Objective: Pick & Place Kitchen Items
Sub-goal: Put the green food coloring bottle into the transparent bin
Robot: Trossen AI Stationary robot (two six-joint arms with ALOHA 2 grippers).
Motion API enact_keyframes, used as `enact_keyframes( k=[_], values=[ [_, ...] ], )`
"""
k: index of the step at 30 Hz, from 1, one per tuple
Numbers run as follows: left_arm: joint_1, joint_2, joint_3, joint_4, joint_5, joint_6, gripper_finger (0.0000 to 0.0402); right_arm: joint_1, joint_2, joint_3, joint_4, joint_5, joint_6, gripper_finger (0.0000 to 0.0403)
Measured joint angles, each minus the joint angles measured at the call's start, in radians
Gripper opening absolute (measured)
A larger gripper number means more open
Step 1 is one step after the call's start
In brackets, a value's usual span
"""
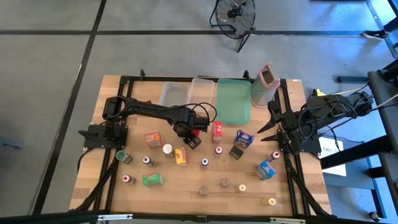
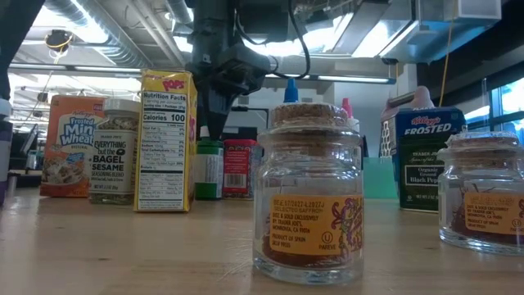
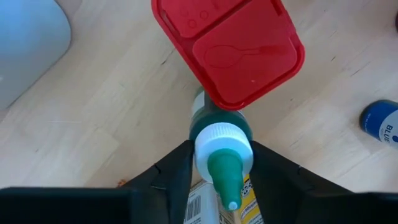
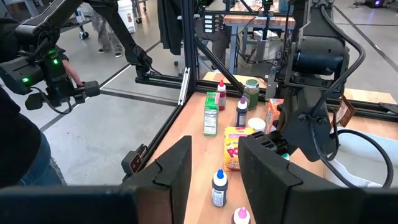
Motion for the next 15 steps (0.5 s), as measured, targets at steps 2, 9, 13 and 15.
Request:
enact_keyframes(
  k=[2,9,13,15],
  values=[
    [0.0,0.0,0.0,0.0,-0.001,0.0,0.013,0.0,0.0,0.0,0.0,0.0,0.0,0.0133],
    [0.0,0.0,0.0,-0.005,-0.001,0.003,0.0115,0.0,0.0,0.0,-0.004,0.0,0.0,0.0133],
    [0.001,-0.001,0.0,-0.01,0.012,-0.001,0.0115,0.0,0.0,0.0,-0.004,0.0,0.0,0.0133],
    [0.001,-0.003,0.0,-0.013,0.019,-0.011,0.0115,0.0,0.0,0.0,-0.004,0.0,0.0,0.0133]
  ],
)
